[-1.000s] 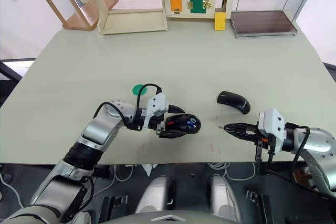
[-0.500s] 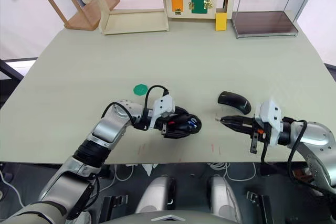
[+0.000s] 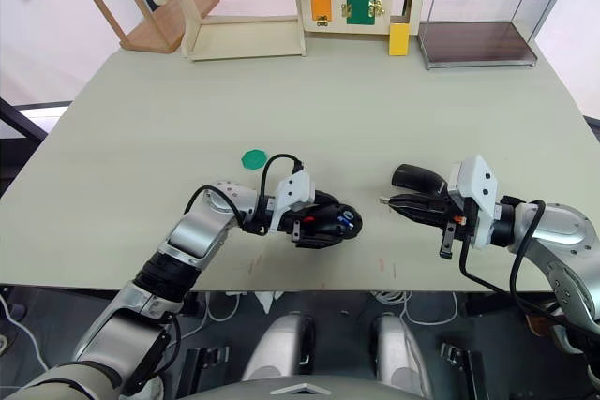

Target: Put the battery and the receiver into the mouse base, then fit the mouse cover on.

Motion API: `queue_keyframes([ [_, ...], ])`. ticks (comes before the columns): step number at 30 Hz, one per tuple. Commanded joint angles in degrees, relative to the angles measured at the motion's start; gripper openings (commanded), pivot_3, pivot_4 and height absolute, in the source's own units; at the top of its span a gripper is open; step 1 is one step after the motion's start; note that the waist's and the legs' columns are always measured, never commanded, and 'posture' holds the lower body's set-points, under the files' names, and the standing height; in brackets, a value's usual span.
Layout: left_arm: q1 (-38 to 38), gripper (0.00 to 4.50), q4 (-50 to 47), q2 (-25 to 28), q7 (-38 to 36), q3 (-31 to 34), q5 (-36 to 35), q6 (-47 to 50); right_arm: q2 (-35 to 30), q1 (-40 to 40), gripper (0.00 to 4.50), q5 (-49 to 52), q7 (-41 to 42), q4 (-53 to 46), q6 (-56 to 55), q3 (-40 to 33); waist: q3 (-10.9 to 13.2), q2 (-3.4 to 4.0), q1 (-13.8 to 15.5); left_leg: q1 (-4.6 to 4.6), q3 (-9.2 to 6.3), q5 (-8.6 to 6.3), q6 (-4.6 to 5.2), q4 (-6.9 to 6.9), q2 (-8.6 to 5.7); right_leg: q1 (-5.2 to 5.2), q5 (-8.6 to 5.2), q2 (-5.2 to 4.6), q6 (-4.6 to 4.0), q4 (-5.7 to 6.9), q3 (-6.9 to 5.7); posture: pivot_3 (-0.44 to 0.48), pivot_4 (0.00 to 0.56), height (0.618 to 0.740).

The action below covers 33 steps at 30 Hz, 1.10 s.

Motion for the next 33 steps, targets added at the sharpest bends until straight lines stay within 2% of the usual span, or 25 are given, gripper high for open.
queue_keyframes([
  [1, 0.47, 4.46, 0.24, -0.22, -0.59, -0.93, 0.27, -0.04, -0.03, -0.91, 0.00, 0.02, -0.32, -0.93, -0.26, -1.79, 0.00, 0.00, 0.00, 0.00, 0.00, 0.00, 0.00, 0.00, 0.00, 0.00, 0.00, 0.00, 0.00, 0.00, 0.00, 0.000, 0.150, 0.740],
  [33, 1.98, 4.46, 1.05, 0.15, 2.35, -2.11, 4.03, -1.20, -0.19, -0.75, 0.00, -1.96, -1.34, -1.78, 2.11, -0.92, -0.04, 0.01, 0.04, 0.13, -0.06, 0.00, 0.00, 0.04, 0.00, 0.22, -0.06, -0.01, -0.01, -0.02, -0.06, 0.000, 0.150, 0.740],
])
